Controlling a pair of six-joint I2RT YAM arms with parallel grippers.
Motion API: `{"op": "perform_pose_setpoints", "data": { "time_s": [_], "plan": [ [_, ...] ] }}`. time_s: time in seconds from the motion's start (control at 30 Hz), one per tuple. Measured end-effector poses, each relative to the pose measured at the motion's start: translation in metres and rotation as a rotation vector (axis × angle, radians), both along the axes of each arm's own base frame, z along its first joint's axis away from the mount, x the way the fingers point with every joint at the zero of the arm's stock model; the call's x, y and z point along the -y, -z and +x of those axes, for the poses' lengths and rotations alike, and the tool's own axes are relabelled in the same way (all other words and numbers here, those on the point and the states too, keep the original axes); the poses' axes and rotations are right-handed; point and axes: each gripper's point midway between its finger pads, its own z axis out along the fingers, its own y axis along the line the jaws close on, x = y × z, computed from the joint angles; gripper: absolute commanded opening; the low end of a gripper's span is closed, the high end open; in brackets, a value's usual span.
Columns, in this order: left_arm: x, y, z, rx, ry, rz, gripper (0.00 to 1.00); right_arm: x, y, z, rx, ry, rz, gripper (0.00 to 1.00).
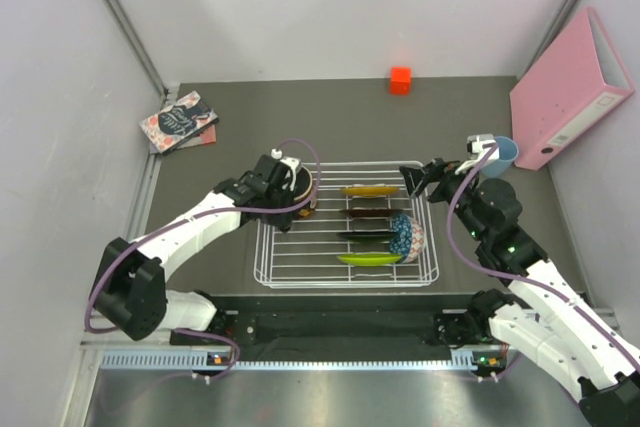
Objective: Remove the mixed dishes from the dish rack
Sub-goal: Pick up the cup from the dish rack.
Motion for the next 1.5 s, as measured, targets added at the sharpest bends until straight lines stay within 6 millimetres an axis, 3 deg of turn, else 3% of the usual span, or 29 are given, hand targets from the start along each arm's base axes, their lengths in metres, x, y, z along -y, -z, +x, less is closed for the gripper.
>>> {"op": "perform_pose_setpoints", "data": {
  "time_s": [0.07,0.37,0.43,0.67,0.87,1.1,1.3,1.5],
  "plan": [
    [0.0,-0.001,0.002,0.013,-0.007,0.004,0.0,0.0,0.0,0.0,0.0,0.0,0.0,0.85],
    [-0.004,-0.002,0.002,0.017,-0.027,0.016,0.0,0.0,0.0,0.0,-0.004,0.001,0.007,0.87],
    [-0.005,-0.003,0.001,0.015,-0.041,0.014,0.0,0.0,0.001,0.0,-0.007,0.001,0.009,1.0],
    [-0.007,-0.024,-0.015,0.002,-0.054,-0.039,0.0,0.002,0.006,0.0,-0.04,0.018,0.004,1.0],
    [0.01,-0.074,-0.008,0.069,-0.031,-0.15,0.0,0.003,-0.022,0.001,-0.012,0.031,0.041,1.0],
    [0.031,-0.148,-0.004,0.214,-0.013,-0.361,0.0,0.01,-0.05,-0.006,0.052,0.052,0.137,1.0],
    [0.061,-0.203,-0.008,0.264,0.007,-0.628,0.0,-0.001,-0.063,-0.01,0.061,-0.007,0.209,1.0],
    [0.099,-0.252,-0.01,0.286,0.079,-1.004,0.0,-0.028,-0.088,-0.024,0.095,-0.176,0.316,0.95]
  ]
}}
